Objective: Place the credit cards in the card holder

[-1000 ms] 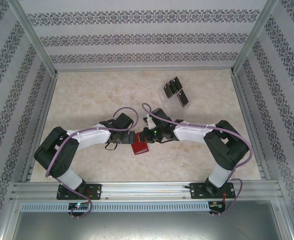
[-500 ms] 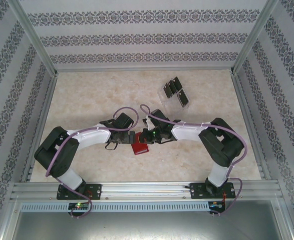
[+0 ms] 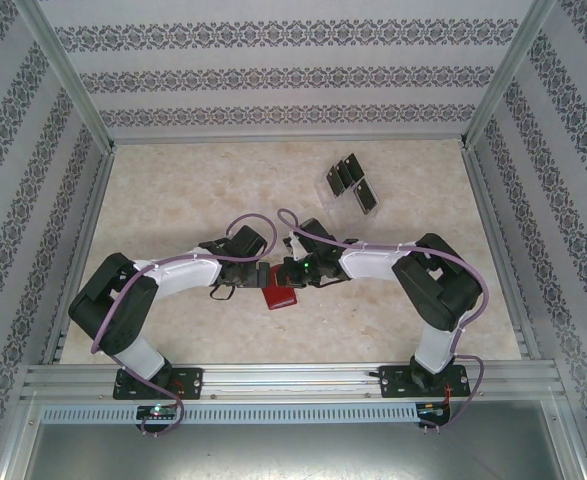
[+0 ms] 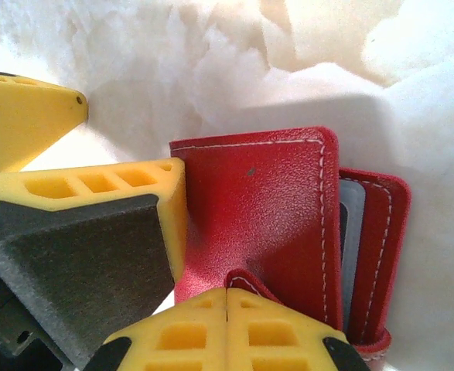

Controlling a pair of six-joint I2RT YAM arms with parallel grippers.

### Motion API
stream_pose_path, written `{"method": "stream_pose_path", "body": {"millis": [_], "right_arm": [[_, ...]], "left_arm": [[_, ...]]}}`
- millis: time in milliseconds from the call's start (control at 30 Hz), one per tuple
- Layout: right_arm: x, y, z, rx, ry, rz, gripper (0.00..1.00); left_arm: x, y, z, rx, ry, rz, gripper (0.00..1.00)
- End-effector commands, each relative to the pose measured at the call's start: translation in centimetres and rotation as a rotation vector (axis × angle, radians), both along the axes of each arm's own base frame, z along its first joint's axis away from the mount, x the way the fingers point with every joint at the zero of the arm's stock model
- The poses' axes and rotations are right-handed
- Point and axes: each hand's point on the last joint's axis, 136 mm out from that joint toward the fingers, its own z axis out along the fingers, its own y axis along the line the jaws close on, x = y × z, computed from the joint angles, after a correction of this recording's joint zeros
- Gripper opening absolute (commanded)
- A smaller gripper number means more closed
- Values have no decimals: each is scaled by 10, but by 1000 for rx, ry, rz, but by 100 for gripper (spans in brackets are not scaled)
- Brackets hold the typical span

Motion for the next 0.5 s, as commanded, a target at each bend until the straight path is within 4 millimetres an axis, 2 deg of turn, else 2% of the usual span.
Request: {"method": "stream_pose_path", "body": {"millis": [0, 167, 267, 400, 467], "right_arm": [[-13, -19, -42, -144, 51, -12, 0], [-19, -32, -61, -209, 80, -29, 0], [-20, -28, -57, -184, 77, -27, 0], [-10, -12, -25, -109, 34, 0, 23], [-1, -1, 1, -60, -2, 13, 36]], "left_arm": [[-17, -24, -29, -57, 86, -117, 100], [-17, -25, -29, -61, 88, -119, 100], [-17, -25, -29, -57, 89, -122, 100], [-16, -26, -28, -56, 87, -124, 100], [-14, -26, -26, -55, 83, -123, 100]]}}
